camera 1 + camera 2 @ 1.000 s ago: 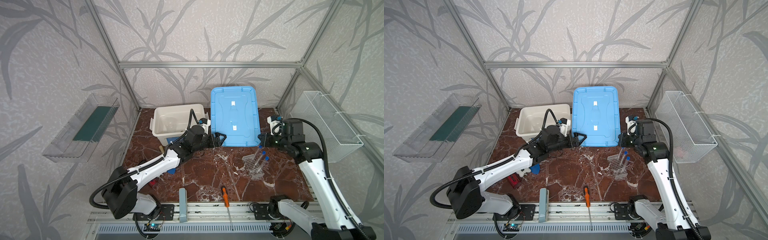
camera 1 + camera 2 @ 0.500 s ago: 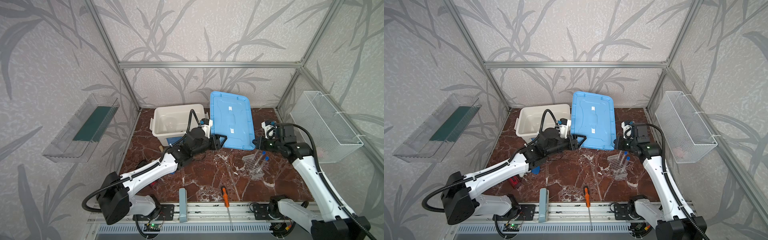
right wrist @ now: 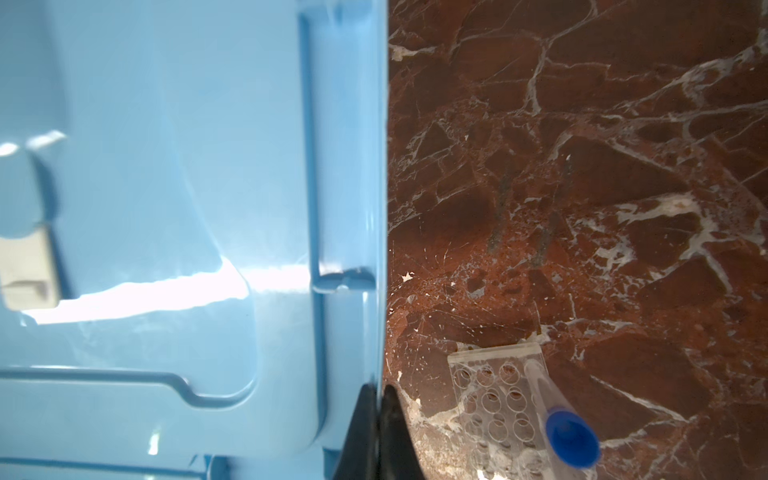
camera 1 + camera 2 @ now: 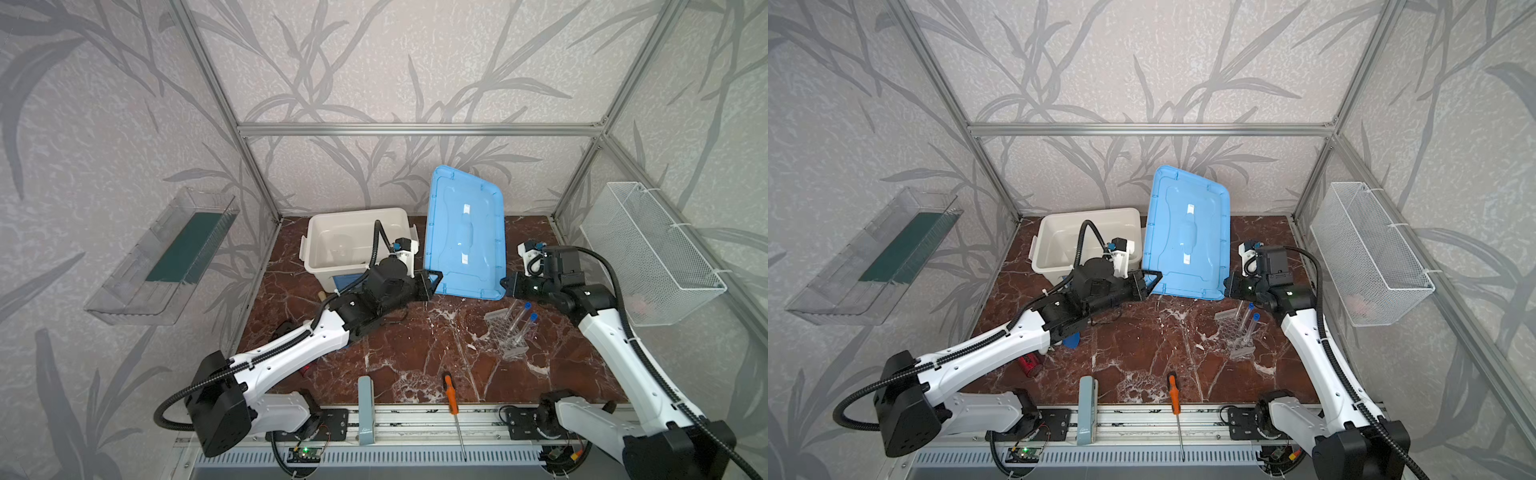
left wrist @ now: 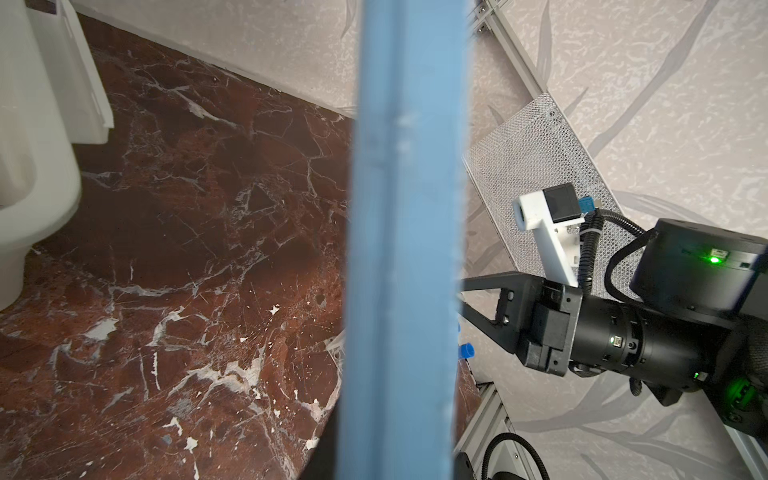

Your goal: Organize the chemistry lab equipment

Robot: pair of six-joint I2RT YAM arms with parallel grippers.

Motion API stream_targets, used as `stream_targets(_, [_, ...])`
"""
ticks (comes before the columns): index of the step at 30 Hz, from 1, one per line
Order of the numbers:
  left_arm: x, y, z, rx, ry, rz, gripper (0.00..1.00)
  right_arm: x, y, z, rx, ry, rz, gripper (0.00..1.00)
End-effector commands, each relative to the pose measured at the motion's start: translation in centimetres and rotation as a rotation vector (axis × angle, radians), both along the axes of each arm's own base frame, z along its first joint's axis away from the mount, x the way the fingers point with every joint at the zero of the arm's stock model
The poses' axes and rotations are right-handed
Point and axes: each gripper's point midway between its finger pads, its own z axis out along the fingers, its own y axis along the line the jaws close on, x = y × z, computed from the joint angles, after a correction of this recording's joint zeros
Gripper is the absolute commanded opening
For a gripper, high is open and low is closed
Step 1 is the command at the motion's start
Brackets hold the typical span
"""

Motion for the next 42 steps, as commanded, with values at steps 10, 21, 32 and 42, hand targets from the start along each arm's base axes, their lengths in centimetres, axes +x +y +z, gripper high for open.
stream_targets(10, [1.0, 2.8, 4.2, 0.411, -0.309, -0.012, 0.0, 0.7, 1.2, 10.3, 0.176, -0.186, 0.025, 0.99])
stream_targets(21, [2.5, 5.4, 5.5, 0.794, -0.579, 0.031, 0.0, 2.9, -2.4, 24.7, 0.579, -0.273, -0.001, 0.99])
stream_targets(32, [1.7, 2.1, 2.4, 1.046, -0.752, 0.049, 0.0, 4.5, -2.7, 19.3, 0.513, -0.108, -0.005, 0.95])
stream_targets(42, [0.5, 1.6, 1.0, 1.198, -0.852, 0.106, 0.0, 5.6, -2.9, 14.9, 0.51, -0.001, -0.014, 0.82])
